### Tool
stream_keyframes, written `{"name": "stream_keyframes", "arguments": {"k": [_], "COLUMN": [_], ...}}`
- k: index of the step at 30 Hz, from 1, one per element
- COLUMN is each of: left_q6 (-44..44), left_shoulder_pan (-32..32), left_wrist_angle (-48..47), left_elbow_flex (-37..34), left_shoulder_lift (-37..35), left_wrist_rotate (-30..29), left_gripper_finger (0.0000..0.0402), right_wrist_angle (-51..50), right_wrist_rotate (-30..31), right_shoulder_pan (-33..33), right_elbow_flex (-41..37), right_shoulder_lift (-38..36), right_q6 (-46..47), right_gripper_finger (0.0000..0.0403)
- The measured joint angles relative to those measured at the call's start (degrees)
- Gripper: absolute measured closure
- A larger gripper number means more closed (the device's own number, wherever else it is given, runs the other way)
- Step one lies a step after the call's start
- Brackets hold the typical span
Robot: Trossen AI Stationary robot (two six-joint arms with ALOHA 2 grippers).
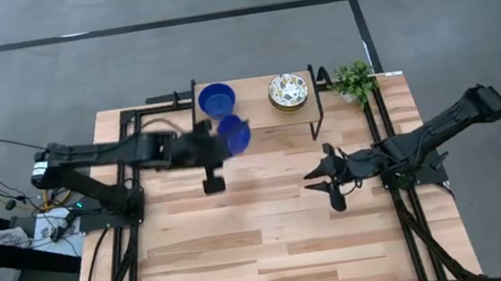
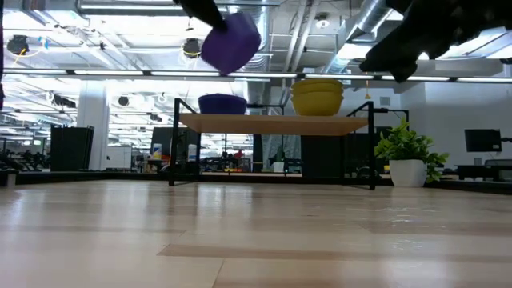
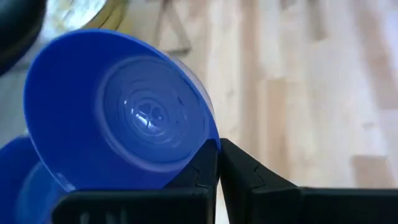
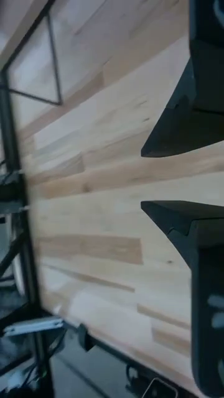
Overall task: Pick & Place Mini bowls
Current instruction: Stack the blue bowl on top of the blue bowl on the shelf
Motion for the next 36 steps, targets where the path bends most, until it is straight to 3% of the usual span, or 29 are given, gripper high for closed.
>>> {"name": "stream_keyframes", "arguments": {"k": [4, 8, 15, 24, 36], "left_q6": [1.1, 5.2, 12.1, 12.8, 12.5], "left_shoulder_pan": [7.8, 15.0, 22.8, 26.3, 26.3], "left_wrist_angle": [-7.5, -8.1, -8.0, -7.9, -7.9], "left_elbow_flex": [5.5, 8.5, 12.0, 12.4, 12.3], "left_shoulder_lift": [3.1, 6.3, 11.9, 12.4, 12.4], "left_wrist_rotate": [3.4, 4.8, 4.0, 4.0, 4.0], "left_gripper_finger": [0.0393, 0.0393, 0.0393, 0.0392, 0.0391], "right_wrist_angle": [10.3, 19.5, 24.7, 28.9, 31.2], "right_wrist_rotate": [0.0, 0.0, -0.1, -0.1, -0.3], "right_shoulder_pan": [0.3, 0.2, 0.2, 0.2, 0.2], "right_elbow_flex": [-4.9, -8.7, -10.2, -10.2, -10.2], "right_shoulder_lift": [0.3, 1.3, 4.6, 9.7, 13.2], "right_q6": [-1.4, -1.5, -1.6, -3.6, -3.4], "right_gripper_finger": [0.0291, 0.0291, 0.0291, 0.0291, 0.0291]}}
